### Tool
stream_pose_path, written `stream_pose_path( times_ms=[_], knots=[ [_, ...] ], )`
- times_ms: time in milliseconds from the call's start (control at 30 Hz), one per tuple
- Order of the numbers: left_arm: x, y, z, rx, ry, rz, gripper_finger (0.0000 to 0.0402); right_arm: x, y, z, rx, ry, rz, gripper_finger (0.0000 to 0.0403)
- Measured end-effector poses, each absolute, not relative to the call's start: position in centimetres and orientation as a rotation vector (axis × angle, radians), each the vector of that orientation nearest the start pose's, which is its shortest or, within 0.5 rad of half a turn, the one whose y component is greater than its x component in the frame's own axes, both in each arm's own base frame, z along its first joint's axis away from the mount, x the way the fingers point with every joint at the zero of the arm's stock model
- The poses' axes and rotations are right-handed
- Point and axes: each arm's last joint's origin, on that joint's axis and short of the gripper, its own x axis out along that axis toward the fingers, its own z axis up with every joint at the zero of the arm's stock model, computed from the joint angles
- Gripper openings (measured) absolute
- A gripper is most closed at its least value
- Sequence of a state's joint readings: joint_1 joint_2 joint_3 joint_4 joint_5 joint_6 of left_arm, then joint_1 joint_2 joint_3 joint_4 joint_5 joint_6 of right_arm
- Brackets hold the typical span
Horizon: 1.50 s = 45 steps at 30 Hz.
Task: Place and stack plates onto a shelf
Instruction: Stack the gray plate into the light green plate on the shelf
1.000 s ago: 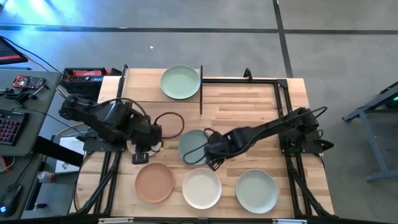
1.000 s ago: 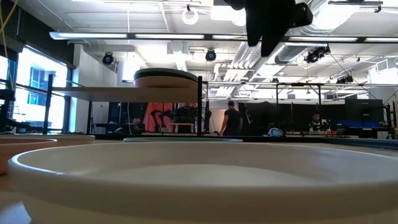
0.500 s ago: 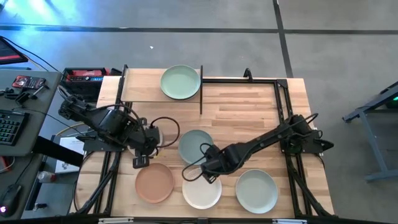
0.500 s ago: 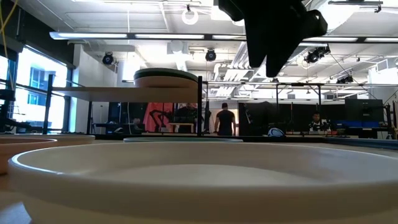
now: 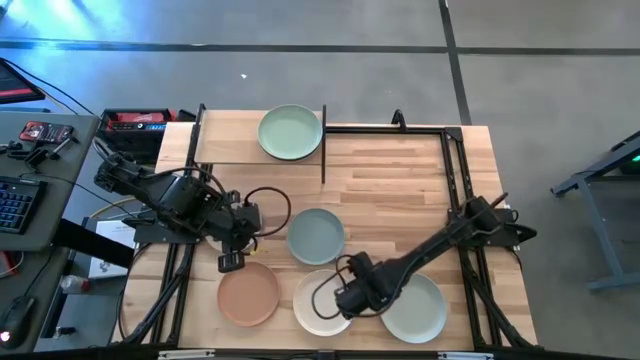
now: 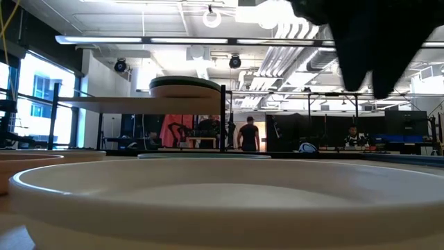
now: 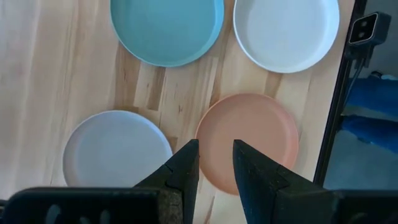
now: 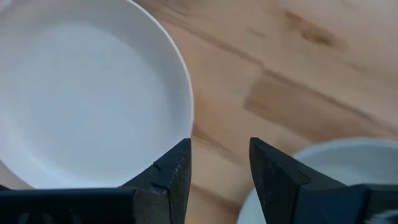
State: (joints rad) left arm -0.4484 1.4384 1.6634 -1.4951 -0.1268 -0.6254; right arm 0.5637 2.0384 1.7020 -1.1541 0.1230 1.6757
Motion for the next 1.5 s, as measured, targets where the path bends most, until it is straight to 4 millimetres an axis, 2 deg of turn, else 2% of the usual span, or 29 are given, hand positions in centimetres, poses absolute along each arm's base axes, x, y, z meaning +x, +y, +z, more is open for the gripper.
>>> stream_pose_path(
  times_ms=[300, 567, 1033, 1500],
  knots=[
    [21.9, -10.0, 38.6, -0.167, 1.23, 0.131, 0.0085, 31.1, 24.1, 21.7, 0.967, 1.204, -0.983, 0.014],
    [22.4, -10.3, 38.3, -0.165, 1.224, 0.127, 0.0085, 30.3, 25.9, 19.8, 0.99, 1.192, -1.063, 0.014],
    [22.9, -10.5, 38.1, -0.146, 1.211, 0.103, 0.0085, 30.9, 26.7, 16.4, 0.968, 1.279, -1.11, 0.014],
    [22.9, -10.5, 38.1, -0.13, 1.211, 0.092, 0.0085, 31.0, 26.9, 14.9, 0.946, 1.313, -1.141, 0.014]
  ],
)
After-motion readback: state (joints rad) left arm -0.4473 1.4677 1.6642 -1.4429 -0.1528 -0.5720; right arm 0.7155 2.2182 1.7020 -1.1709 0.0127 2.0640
